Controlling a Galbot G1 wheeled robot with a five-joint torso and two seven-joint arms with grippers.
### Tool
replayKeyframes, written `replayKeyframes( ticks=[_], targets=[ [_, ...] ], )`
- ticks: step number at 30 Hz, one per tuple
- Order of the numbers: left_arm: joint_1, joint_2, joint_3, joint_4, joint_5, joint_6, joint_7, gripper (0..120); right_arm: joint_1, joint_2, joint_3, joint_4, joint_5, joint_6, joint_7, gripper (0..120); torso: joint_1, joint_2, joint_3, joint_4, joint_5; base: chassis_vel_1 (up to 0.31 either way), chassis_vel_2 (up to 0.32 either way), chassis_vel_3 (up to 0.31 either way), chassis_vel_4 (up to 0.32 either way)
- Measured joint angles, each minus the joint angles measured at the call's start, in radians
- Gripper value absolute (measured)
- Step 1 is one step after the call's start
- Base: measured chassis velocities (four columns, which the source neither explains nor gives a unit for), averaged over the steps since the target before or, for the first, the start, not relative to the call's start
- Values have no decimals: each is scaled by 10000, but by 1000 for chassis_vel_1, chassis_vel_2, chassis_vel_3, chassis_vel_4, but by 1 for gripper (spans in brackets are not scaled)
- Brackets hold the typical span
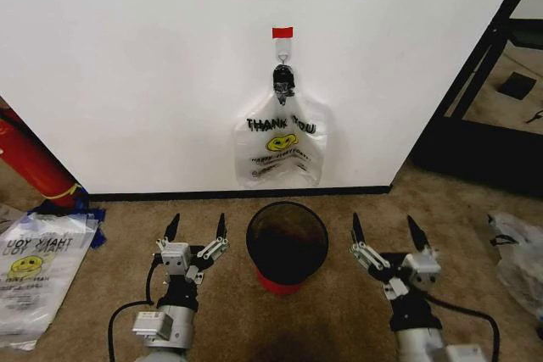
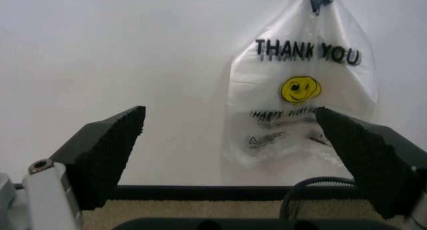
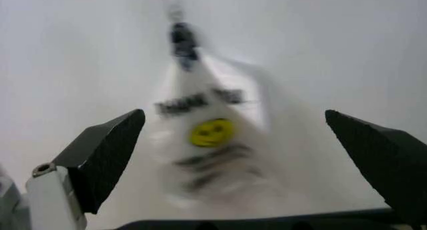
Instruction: Pick up the garbage bag from the wall and place it over the trash bin.
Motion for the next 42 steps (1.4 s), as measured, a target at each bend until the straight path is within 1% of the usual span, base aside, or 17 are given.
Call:
replayKeyframes(
  ticks=[1,3,5,6,8,9,13,15,16,20,23,24,29,30,35,42],
  targets=[
    [0,0,0,0,0,0,0,100,0,0,0,0,0,0,0,100,0,0,0,0,0,0,0,0,0],
    [279,17,37,-53,296,-203,-31,100,734,-508,54,-624,1258,-212,-689,100,0,0,0,1,1,0,0,0,0],
    [435,-49,92,-83,563,-299,-69,100,1313,-872,29,-1239,2032,-320,-1088,100,0,0,1,0,0,0,0,0,0],
    [453,-58,100,-89,597,-307,-73,100,1428,-937,16,-1360,2181,-352,-1145,100,0,0,1,-1,1,0,0,0,0],
    [654,-313,175,-216,933,-337,-98,100,2544,-1371,-201,-2332,3511,-684,-1561,100,0,0,1,0,1,0,0,0,0],
    [654,-313,175,-216,933,-337,-98,100,2544,-1371,-201,-2332,3511,-684,-1561,100,0,0,1,0,1,0,0,0,0],
    [862,-646,101,-276,1194,-330,-105,100,4341,-1661,-416,-3533,5779,-1232,-1935,100,0,0,1,-3,0,0,0,0,0],
    [954,-697,-5,-293,1258,-329,-105,100,5234,-1746,-527,-4092,6385,-1426,-1942,100,0,-1,1,-1,0,0,0,0,0],
    [954,-697,-5,-293,1258,-329,-105,100,5234,-1746,-527,-4092,6385,-1426,-1942,100,0,-1,1,-1,0,0,0,0,0],
    [1094,-839,-220,-301,1364,-314,-104,100,6982,-1812,-1075,-5414,6904,-1650,-1939,100,1,0,2,-1,-2,0,0,0,0],
    [1203,-1027,-303,-296,1505,-309,-100,100,8073,-1603,-1614,-6414,6979,-1726,-1936,100,1,-1,3,-2,-1,0,0,0,0],
    [1203,-1027,-303,-296,1505,-309,-100,100,8073,-1603,-1614,-6414,6979,-1726,-1936,100,1,-1,3,-2,-1,0,0,0,0],
    [1408,-1232,-438,-343,1679,-315,-97,100,9662,-1072,-2070,-7918,6959,-1686,-1965,100,1,-1,1,1,-3,0,0,0,0],
    [1408,-1232,-438,-343,1679,-315,-97,100,9662,-1072,-2070,-7918,6959,-1686,-1965,100,1,-1,1,1,-3,0,0,0,0],
    [1525,-1317,-671,-479,1678,-317,-96,100,10786,-800,-2198,-9250,6869,-1556,-2142,100,1,-1,1,-1,-3,0,0,0,0],
    [1526,-1350,-749,-488,1640,-317,-98,100,11163,-743,-2305,-9621,6893,-1591,-2241,100,1,-1,1,-3,-2,0,0,0,0]
  ],
)
